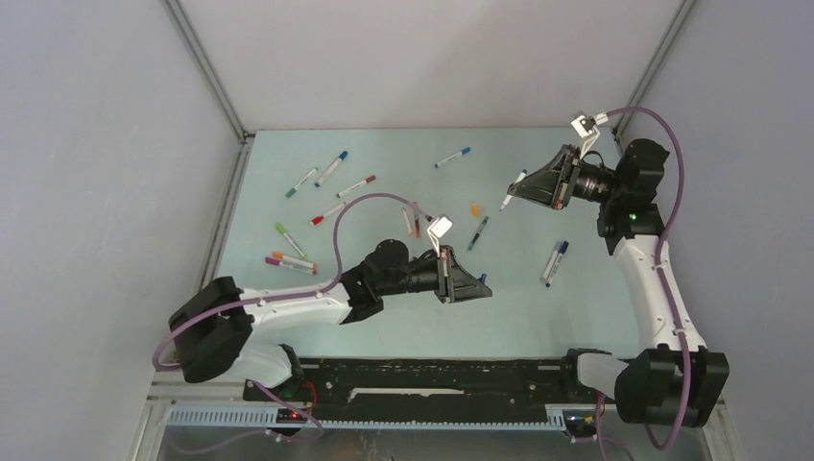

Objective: Open the pen caps
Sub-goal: Open the pen cap from the pen, then place the pen at the center of the board.

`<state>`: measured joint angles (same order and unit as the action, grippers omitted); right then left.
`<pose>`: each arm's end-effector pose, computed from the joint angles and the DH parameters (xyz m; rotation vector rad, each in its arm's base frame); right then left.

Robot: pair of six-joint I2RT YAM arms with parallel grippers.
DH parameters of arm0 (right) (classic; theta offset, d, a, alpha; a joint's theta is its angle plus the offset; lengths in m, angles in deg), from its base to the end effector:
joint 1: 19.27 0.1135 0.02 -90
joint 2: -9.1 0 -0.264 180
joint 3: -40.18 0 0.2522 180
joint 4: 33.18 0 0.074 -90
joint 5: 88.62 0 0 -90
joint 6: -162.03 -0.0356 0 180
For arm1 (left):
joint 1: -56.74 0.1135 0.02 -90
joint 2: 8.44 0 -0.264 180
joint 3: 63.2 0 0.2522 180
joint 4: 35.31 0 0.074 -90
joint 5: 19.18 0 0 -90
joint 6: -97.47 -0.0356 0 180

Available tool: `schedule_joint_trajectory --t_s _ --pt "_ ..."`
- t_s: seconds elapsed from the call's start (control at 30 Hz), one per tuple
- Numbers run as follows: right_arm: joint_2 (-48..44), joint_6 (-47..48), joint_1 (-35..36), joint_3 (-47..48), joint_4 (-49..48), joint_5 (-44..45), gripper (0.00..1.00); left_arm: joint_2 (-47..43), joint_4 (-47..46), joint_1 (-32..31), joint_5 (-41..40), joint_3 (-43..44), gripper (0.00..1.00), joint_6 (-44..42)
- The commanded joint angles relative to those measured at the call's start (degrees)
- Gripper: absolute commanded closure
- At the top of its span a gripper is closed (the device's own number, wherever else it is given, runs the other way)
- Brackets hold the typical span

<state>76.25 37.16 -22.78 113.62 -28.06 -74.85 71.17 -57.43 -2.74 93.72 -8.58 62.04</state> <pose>0.2523 0.0192 0.3861 -0.5889 1.6634 1.4203 0.1443 -0.2721 0.2613 0.4557 1.9189 -1.7587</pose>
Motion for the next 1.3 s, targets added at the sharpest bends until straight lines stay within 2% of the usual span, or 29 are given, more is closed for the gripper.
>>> schedule_joint_trajectory --t_s 0.0,0.1,0.27,0.37,0.57,0.7,0.9,1.1,1.27 --pt "1.48 17.39 -1.14 1.71 17.86 4.85 1.00 -3.24 2.17 0.23 -2.69 -1.92 1.00 -3.04" --pt "2.19 21.78 -1.15 -1.28 22.39 8.47 1.00 -6.75 9.49 0.46 -8.75 -2.82 1.00 -7.75" --pt "3.80 18.96 -0.99 -9.79 15.90 14.88 1.00 -12.34 22.16 0.55 -21.67 -3.61 1.00 -14.92" --pt "6.73 17.18 -0.80 -12.03 14.18 18.30 1.00 -15.10 26.32 0.60 -30.05 -4.93 1.00 -16.01" --pt "16.69 14.16 -0.59 -12.75 11.83 19.85 1.00 -17.07 33.77 1.82 -39.08 -5.76 1.00 -15.93" --pt "21.30 15.01 0.73 -12.00 12.88 22.68 0.98 -17.35 38.43 3.14 -42.35 -5.43 1.00 -15.68" --pt "27.00 15.10 2.72 -9.24 15.65 29.28 0.96 -17.83 39.81 4.75 -46.58 -6.85 1.00 -13.84" --pt "36.01 12.39 2.46 -4.15 18.73 29.45 0.94 -17.58 41.12 5.93 -46.85 -7.02 1.00 -13.12" --pt "38.77 11.41 2.62 -1.97 20.57 32.58 0.89 -17.58 41.39 6.34 -47.06 -6.94 1.00 -13.10"
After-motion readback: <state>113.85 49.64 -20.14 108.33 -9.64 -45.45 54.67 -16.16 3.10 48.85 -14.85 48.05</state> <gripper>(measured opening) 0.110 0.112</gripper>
